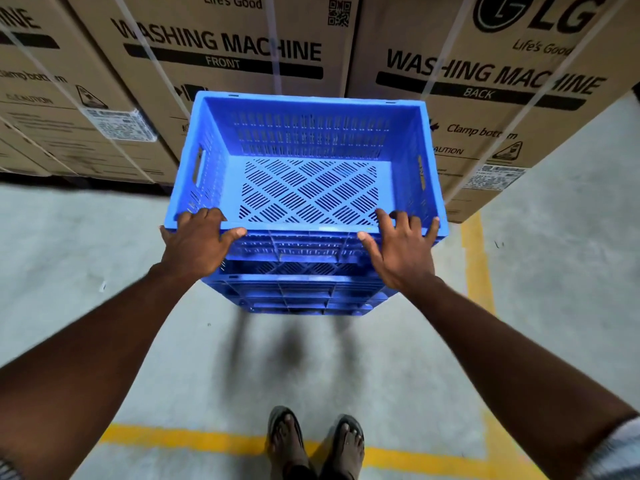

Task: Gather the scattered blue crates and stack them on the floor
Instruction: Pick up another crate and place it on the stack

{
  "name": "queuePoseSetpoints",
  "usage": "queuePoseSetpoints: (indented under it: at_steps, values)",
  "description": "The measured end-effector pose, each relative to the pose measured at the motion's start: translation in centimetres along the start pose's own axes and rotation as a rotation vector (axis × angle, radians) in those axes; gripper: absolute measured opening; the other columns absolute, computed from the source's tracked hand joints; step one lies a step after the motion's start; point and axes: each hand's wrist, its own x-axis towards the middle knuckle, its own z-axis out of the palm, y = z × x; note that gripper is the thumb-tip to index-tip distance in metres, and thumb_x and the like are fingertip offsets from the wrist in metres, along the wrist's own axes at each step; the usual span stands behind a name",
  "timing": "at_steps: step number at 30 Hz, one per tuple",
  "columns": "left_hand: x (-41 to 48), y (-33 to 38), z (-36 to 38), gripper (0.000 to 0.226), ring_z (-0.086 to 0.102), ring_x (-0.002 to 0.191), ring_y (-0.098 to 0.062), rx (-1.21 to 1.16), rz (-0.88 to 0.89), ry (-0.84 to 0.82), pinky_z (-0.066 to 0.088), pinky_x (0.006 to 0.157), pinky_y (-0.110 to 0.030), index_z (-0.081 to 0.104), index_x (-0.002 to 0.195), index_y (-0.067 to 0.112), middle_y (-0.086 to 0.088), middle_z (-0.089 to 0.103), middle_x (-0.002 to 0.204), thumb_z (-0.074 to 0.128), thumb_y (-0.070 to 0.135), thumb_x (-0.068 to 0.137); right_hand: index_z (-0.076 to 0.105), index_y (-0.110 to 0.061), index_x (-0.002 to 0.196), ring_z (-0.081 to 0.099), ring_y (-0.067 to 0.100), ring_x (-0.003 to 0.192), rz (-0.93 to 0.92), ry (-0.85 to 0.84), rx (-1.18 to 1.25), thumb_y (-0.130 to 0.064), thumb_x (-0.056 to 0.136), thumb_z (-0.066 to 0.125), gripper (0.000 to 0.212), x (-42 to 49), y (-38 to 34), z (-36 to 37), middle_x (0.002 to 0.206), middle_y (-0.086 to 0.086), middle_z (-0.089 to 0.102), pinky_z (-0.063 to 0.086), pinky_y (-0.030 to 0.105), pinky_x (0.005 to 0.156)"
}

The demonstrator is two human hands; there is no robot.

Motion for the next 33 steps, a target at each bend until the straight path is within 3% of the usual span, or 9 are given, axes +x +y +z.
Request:
queuePoseSetpoints:
  at_steps: [4, 16, 20, 28, 33]
  values:
    - [0.0, 0.6, -0.5, 0.051, 0.039, 0.124, -0.036, 0.005, 0.002, -0.046, 0.026, 0.100, -0.071, 0.048, 0.103, 0.023, -0.002, 0.056, 0.119, 0.034, 0.069, 0.089, 0.054, -0.018, 0.109, 0.050, 0.034, 0.105, 0.034, -0.038, 0.052, -0.065, 0.096, 0.029, 0.054, 0.3, 0.4, 0.2, 0.108, 0.008, 0.056, 0.020, 0.064, 0.108]
    - [-2.3, 2.1, 0.0, 0.059, 0.037, 0.125, -0.037, 0.021, -0.036, -0.053, 0.008, 0.096, -0.084, 0.052, 0.109, 0.022, 0.001, 0.054, 0.119, 0.026, 0.070, 0.088, 0.053, -0.013, 0.105, 0.050, 0.034, 0.092, -0.080, -0.039, -0.012, -0.061, 0.095, 0.025, 0.057, 1.5, 2.5, 0.0, 0.102, 0.015, 0.057, 0.035, 0.048, 0.087]
    - [-3.0, 1.6, 0.2, 0.061, 0.048, 0.115, -0.035, 0.131, 0.035, -0.043, 0.000, 0.103, -0.079, 0.051, 0.104, 0.021, 0.001, 0.057, 0.109, 0.019, 0.070, 0.087, 0.052, -0.013, 0.106, 0.049, 0.033, 0.092, -0.095, -0.057, -0.016, -0.062, 0.095, 0.024, 0.058, 1.0, 2.8, -0.2, 0.102, 0.014, 0.056, 0.035, 0.046, 0.084]
    - [-3.5, 0.5, 0.8, 0.052, 0.053, 0.109, -0.038, 0.118, 0.130, -0.017, 0.001, 0.114, -0.062, 0.051, 0.100, 0.016, -0.008, 0.061, 0.101, 0.031, 0.063, 0.091, 0.051, -0.016, 0.097, 0.048, 0.028, 0.089, -0.098, -0.045, 0.061, -0.063, 0.095, 0.029, 0.052, -0.5, 2.7, -0.2, 0.096, 0.007, 0.057, 0.033, 0.045, 0.085]
    - [-3.2, -1.1, 1.0, 0.048, 0.058, 0.101, -0.038, 0.098, 0.225, 0.016, 0.022, 0.111, -0.053, 0.050, 0.094, 0.016, -0.010, 0.065, 0.099, 0.036, 0.062, 0.090, 0.052, -0.015, 0.100, 0.051, 0.031, 0.091, -0.101, -0.055, 0.048, -0.059, 0.097, 0.035, 0.047, -1.9, 1.8, -0.3, 0.098, 0.007, 0.060, 0.034, 0.044, 0.081]
